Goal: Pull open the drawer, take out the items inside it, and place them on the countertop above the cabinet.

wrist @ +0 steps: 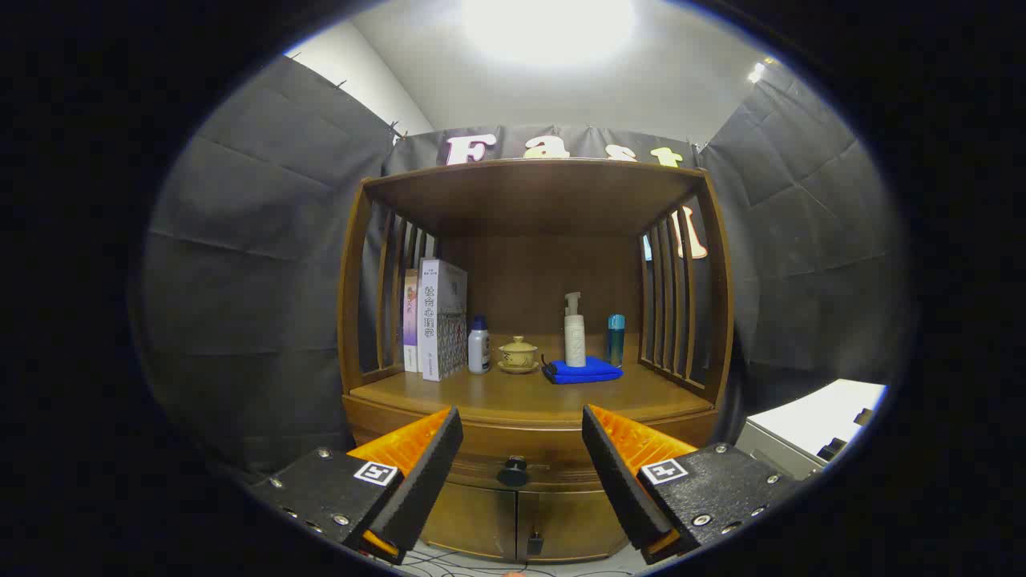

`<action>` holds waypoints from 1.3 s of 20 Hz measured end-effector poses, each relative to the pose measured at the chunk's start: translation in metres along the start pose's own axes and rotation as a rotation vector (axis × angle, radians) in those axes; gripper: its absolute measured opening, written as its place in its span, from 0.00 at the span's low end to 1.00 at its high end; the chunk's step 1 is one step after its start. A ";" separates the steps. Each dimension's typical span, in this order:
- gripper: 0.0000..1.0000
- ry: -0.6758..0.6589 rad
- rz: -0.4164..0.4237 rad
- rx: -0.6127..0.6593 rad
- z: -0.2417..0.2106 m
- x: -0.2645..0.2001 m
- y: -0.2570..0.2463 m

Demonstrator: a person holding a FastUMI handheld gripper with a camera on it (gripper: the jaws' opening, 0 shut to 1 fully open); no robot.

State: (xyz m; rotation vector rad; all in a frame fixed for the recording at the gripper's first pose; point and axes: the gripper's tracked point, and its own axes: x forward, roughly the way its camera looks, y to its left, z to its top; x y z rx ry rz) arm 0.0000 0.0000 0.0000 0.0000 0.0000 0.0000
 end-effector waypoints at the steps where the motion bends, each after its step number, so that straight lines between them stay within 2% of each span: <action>1: 0.94 -0.002 -0.002 -0.001 -0.001 0.000 0.000; 4: 0.94 -0.011 -0.014 -0.020 -0.002 0.003 0.004; 11: 0.94 -0.005 0.020 -0.031 -0.009 0.010 0.023; 26: 0.94 -0.021 -0.027 0.000 0.004 0.009 0.006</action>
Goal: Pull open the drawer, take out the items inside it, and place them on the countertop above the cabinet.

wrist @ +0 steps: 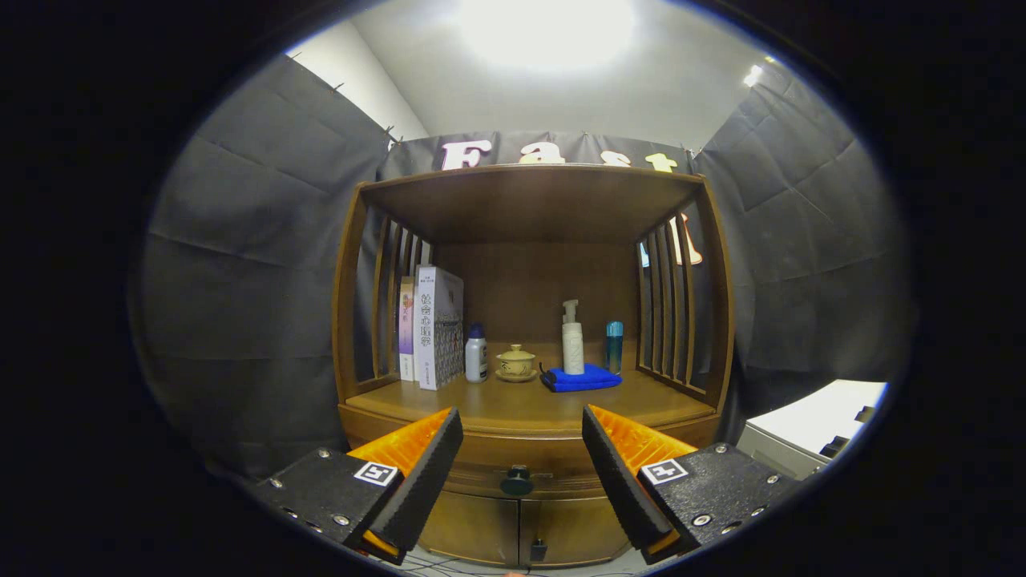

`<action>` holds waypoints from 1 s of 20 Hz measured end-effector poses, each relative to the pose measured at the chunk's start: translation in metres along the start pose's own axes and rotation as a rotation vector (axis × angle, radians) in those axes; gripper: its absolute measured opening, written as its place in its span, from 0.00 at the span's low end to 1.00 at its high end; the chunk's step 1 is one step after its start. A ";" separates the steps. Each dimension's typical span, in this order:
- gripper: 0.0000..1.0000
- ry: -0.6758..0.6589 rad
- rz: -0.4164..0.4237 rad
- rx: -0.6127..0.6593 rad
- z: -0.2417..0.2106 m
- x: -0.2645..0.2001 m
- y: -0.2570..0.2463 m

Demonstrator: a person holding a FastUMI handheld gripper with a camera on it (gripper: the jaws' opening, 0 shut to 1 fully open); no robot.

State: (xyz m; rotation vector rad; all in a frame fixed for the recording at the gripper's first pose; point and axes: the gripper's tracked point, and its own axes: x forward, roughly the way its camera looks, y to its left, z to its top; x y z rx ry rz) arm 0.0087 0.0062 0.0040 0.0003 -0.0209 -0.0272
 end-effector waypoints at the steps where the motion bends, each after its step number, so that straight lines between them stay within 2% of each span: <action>1: 0.94 0.002 0.002 -0.002 -0.001 0.004 0.002; 9: 0.94 0.024 -0.031 -0.003 -0.015 0.054 -0.002; 20: 0.94 0.144 -0.055 0.060 -0.098 0.118 -0.004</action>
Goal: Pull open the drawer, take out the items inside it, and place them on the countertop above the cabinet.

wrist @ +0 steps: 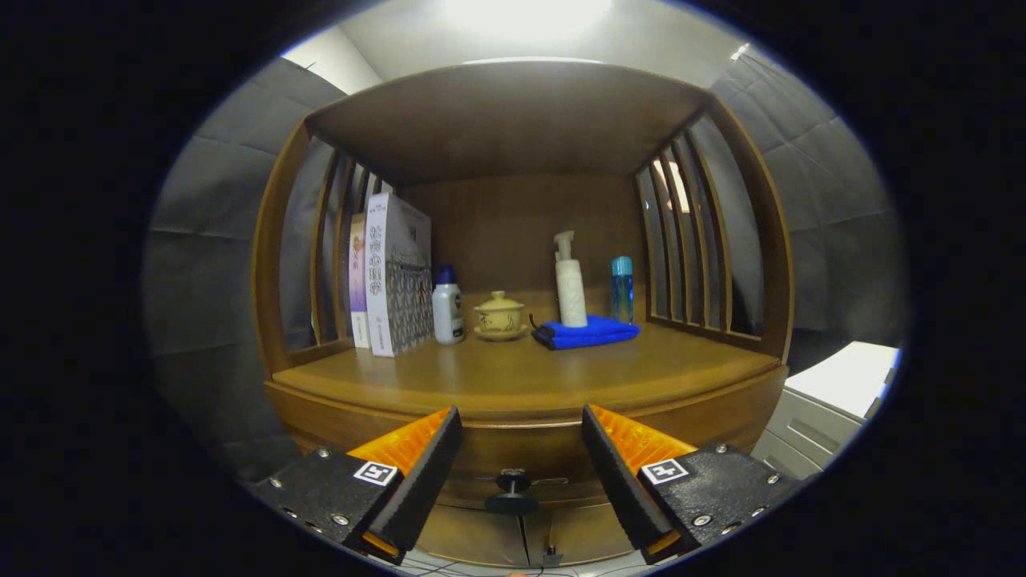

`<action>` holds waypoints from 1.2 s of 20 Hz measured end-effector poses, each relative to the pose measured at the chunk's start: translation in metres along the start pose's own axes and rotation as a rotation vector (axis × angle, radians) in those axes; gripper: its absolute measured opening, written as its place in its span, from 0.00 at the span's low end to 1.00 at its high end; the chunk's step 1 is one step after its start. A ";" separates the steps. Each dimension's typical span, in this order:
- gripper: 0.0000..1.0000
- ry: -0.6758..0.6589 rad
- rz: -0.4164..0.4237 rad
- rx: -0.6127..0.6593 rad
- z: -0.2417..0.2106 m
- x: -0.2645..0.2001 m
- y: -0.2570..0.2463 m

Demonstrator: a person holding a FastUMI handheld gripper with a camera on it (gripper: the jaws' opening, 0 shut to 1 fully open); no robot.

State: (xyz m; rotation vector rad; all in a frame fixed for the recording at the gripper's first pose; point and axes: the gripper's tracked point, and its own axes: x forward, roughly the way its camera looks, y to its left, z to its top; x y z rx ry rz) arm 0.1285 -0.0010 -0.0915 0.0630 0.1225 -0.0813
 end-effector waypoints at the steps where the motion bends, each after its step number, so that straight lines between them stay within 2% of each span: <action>1: 0.94 0.017 0.000 0.003 -0.007 0.004 -0.001; 2: 0.94 0.015 -0.035 -0.006 -0.010 -0.002 -0.007; 6: 0.94 0.065 -0.013 0.044 -0.037 0.008 -0.004; 13: 0.93 0.142 0.007 0.001 -0.069 0.022 0.005; 20: 0.48 0.160 -0.012 0.016 -0.071 0.014 0.006; 24: 0.40 0.174 0.001 0.007 -0.070 0.013 0.006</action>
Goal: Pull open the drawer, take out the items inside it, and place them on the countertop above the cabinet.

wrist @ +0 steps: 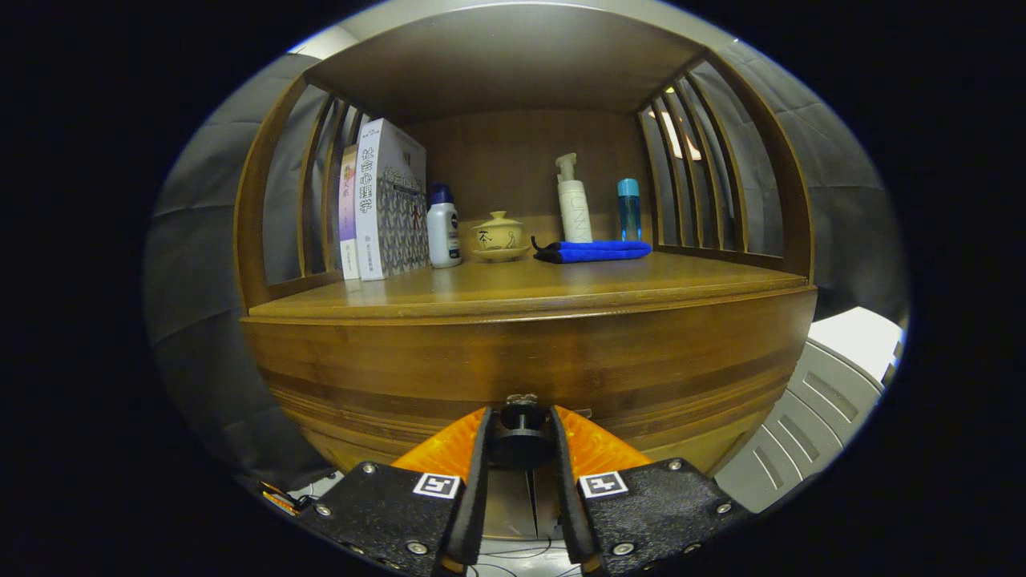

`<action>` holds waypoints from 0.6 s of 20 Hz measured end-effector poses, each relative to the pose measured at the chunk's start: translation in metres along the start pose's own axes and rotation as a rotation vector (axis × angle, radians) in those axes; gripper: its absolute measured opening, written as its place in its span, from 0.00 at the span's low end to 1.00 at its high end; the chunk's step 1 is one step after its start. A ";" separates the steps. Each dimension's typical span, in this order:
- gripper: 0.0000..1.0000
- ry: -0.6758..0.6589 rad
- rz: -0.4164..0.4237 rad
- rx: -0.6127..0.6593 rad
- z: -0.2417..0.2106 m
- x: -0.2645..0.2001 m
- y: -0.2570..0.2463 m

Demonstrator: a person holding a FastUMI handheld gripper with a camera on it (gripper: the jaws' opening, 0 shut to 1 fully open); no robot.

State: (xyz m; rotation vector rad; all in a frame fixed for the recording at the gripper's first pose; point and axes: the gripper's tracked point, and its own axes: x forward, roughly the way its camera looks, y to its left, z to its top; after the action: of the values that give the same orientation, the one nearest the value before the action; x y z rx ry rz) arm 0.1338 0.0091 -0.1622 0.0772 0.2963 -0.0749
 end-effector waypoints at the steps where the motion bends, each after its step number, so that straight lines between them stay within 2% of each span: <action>1: 0.40 0.002 -0.002 -0.003 0.000 -0.001 -0.001; 12: 0.40 0.045 -0.033 0.022 -0.011 -0.038 -0.001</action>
State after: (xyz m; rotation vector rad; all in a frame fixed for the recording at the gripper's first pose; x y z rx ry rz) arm 0.0947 0.0114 -0.1615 0.0964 0.3423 -0.1096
